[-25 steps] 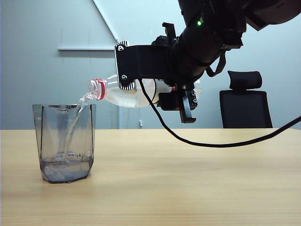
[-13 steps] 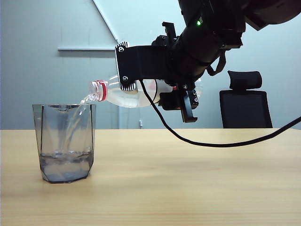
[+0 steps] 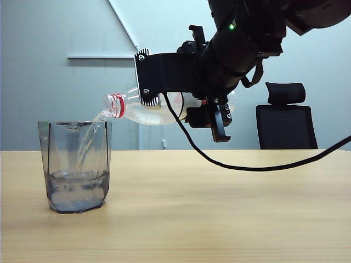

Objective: Pick up the mineral water bottle on the table and pour water into the mug until it's half full.

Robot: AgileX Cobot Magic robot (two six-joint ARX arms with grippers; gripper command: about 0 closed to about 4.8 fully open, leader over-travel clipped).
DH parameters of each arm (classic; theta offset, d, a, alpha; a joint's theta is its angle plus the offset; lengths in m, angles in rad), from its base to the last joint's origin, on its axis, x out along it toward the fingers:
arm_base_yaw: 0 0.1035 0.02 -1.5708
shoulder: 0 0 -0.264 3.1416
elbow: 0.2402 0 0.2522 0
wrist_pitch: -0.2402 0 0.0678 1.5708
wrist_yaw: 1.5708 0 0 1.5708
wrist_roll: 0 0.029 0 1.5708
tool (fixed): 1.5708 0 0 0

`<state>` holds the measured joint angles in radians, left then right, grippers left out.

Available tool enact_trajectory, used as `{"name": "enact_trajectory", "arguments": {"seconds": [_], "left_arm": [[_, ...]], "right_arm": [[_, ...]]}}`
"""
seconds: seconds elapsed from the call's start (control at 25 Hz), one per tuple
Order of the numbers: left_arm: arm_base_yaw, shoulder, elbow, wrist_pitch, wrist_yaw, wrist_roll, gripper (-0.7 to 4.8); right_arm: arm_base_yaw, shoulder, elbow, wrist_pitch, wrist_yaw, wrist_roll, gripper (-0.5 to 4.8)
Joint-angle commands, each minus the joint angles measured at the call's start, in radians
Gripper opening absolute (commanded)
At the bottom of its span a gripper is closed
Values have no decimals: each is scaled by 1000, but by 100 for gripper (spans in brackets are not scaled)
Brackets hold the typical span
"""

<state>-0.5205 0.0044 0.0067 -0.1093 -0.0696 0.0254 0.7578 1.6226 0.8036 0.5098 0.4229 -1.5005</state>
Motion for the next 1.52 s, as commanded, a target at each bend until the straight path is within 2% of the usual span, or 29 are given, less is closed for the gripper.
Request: {"name": "enact_trajectory", "arguments": {"seconds": [0.04, 0.52, 0.96, 1.36, 1.52], "left_arm": [[0, 2, 2, 10, 3, -3, -2], [0, 2, 2, 10, 3, -3, -2], [0, 2, 2, 10, 3, -3, -2], [0, 2, 2, 10, 3, -3, -2], [0, 2, 2, 10, 3, -3, -2]], "right_arm": [[2, -9, 11, 48, 5, 4, 295], [2, -9, 11, 48, 5, 17, 295], [16, -10, 11, 48, 2, 118, 295], [53, -12, 11, 45, 56, 360, 295], [59, -29, 11, 34, 58, 553, 295]]}}
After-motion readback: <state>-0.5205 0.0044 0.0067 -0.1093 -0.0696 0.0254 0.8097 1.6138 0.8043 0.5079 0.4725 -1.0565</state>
